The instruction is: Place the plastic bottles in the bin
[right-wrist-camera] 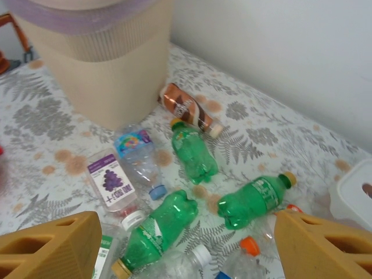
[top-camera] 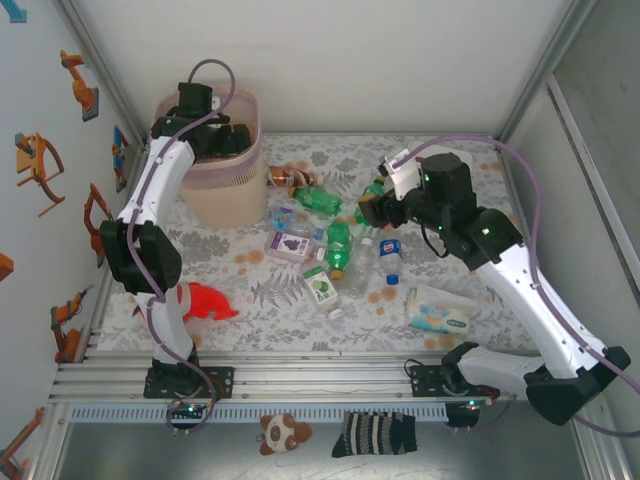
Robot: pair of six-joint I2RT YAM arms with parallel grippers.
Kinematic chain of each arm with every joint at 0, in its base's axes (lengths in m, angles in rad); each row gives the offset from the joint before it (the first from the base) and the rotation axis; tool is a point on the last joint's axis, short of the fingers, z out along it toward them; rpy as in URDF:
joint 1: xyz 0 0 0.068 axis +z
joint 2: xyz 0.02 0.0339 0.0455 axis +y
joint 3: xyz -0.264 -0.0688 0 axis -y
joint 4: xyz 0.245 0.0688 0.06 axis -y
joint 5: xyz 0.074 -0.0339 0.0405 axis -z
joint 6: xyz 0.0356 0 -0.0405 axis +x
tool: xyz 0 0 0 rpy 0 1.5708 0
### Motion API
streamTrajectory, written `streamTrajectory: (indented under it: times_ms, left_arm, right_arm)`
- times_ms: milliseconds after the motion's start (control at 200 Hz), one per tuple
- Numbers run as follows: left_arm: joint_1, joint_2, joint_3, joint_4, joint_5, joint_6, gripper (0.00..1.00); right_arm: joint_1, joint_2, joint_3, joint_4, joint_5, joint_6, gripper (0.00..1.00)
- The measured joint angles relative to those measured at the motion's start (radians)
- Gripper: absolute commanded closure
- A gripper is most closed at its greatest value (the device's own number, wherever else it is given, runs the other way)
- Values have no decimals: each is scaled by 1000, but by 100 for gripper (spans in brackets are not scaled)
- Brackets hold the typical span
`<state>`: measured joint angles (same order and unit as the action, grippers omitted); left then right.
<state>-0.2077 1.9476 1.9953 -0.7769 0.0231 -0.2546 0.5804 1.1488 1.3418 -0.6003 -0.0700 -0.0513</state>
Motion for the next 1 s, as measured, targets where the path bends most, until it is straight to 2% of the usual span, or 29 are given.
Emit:
streamTrajectory:
  times_ms: [255,446,746,1001]
  left_arm:
    - [1,-67,0,2,7,4,10]
    - [5,-159,-37,37,39,10,10]
    - [6,-359,-228,141,103,12,11]
    - [6,-500,-440,250,200,-1,12]
  right_arm:
    - [-7,50,12,-21,100,105,22]
    - [-74,134,57,-80,113,202,23]
    - [-213,202,60,-140,69,340,27]
    - [-278,327,63,-147,2,397,26]
